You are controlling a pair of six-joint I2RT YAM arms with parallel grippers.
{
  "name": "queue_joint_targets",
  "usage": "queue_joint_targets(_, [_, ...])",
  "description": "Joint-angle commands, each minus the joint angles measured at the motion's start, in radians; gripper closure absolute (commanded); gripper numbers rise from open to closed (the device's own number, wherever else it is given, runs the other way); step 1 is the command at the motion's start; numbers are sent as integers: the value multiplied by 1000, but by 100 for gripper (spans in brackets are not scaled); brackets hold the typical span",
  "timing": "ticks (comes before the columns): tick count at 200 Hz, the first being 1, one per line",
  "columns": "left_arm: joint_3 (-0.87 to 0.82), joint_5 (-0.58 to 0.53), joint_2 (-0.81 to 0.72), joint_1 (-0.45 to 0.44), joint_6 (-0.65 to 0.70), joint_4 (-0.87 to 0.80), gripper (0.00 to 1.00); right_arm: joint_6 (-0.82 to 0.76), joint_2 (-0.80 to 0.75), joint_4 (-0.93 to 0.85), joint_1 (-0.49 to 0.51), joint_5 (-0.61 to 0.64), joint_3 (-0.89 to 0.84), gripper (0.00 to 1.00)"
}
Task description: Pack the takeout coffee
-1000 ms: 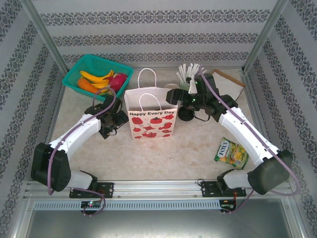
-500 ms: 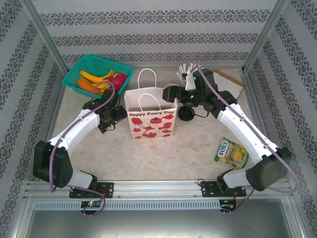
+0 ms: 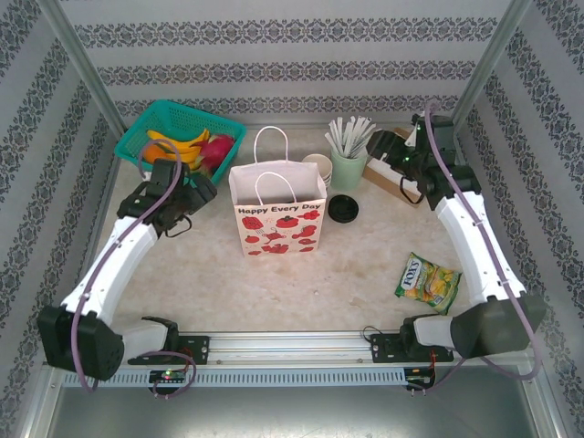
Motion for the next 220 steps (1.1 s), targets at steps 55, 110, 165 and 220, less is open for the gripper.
queue_joint_targets(55, [-117, 47, -106, 17, -57, 465, 0, -131, 315, -79, -150, -282, 227, 49])
queue_joint_targets(110, [-135, 100, -106, 17, -50, 515, 0, -89, 457, -83, -147, -305, 331, 57])
queue_joint_targets(165, [-95, 265, -74, 17, 48, 540, 0, -62, 481, -67, -145, -302, 325, 61])
queue_joint_targets(220, [-86, 269, -79, 16, 73, 519, 0, -63, 506, -61, -134, -328, 342, 67])
